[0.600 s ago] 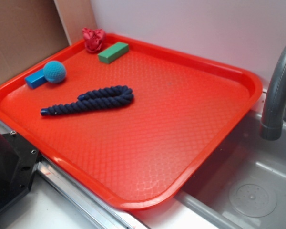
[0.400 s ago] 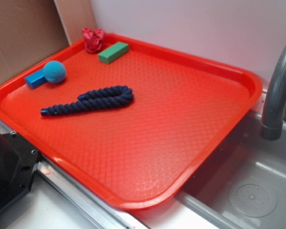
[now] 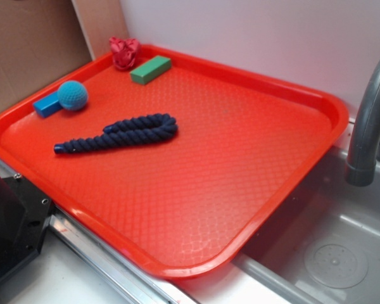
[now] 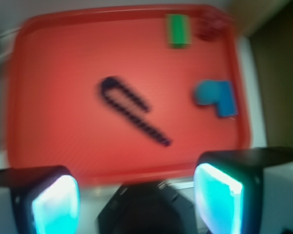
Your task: Grab the red paper.
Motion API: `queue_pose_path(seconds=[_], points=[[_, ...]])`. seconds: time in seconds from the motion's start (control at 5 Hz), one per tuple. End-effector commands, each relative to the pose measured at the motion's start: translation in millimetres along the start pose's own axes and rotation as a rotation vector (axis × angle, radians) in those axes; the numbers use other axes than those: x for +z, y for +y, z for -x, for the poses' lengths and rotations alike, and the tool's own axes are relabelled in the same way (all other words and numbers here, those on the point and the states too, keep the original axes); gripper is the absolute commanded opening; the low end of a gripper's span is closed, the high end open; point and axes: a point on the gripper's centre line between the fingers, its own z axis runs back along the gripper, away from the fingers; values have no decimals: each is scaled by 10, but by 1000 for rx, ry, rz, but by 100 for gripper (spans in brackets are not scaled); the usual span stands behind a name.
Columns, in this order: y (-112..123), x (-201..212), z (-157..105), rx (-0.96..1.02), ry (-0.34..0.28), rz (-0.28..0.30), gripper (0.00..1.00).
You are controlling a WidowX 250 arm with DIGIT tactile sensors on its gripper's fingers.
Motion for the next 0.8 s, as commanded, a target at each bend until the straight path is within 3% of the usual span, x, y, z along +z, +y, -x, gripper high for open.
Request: queue_pose_path(seconds=[0.0, 0.2, 0.6], points=[[280, -672, -925, 222, -78, -36, 100], [164, -958, -1397, 256, -221, 51, 100], [391, -1005, -1548, 298, -238, -10, 100]])
